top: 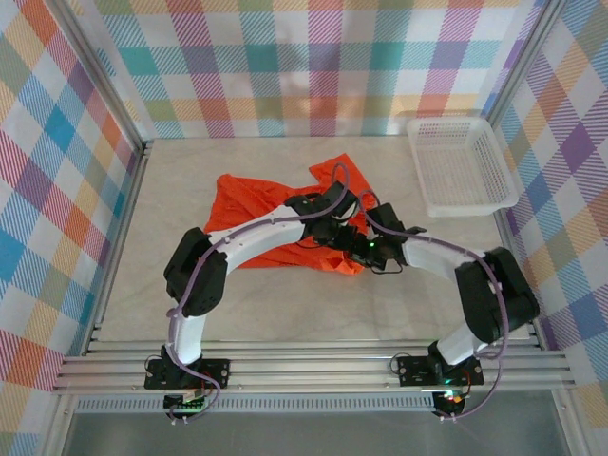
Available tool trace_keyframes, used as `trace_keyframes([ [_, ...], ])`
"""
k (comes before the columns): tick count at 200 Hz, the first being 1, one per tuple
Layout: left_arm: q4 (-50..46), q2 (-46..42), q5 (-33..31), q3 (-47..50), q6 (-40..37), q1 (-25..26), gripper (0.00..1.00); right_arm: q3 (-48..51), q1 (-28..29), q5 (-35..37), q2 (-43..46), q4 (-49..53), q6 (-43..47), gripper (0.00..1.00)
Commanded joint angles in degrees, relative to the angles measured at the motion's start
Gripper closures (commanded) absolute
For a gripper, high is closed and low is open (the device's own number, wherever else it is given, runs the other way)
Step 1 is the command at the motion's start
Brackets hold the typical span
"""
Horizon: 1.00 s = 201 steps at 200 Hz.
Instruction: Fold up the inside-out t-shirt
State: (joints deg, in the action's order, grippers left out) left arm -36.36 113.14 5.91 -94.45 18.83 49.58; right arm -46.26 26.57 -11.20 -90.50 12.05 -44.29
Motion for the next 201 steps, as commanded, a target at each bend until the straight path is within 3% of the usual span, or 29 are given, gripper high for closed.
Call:
trace_keyframes([
  [1,-1.37,-2.79,0.43,-1.21,1.54,-0.52,1.00,-0.12,0.33,4.55,-4.40,-1.11,-2.03,0.96],
  [43,-1.30,-4.65,0.95,-0.06,1.57,-1.49,1.00,3.09,0.21,12.20,-4.07,3.90,-1.67,0.96],
  [97,-1.17,-7.80,-0.14,2.77,2.26,-3.43,1.00,8.30,-0.93,20.87,9.11,10.60,-1.38,0.93],
  [142,1.09,-9.58,2.36,6.02,3.51,-4.89,1.00,7.27,-1.49,16.27,12.45,11.88,1.99,0.92],
  [161,2.11,-8.46,4.63,6.29,4.56,-4.80,1.00,5.16,0.29,13.02,15.39,11.92,2.63,0.87],
  [201,3.03,-7.58,5.02,7.25,5.68,-4.83,1.00,6.38,3.05,3.89,19.36,0.09,-2.53,0.82],
])
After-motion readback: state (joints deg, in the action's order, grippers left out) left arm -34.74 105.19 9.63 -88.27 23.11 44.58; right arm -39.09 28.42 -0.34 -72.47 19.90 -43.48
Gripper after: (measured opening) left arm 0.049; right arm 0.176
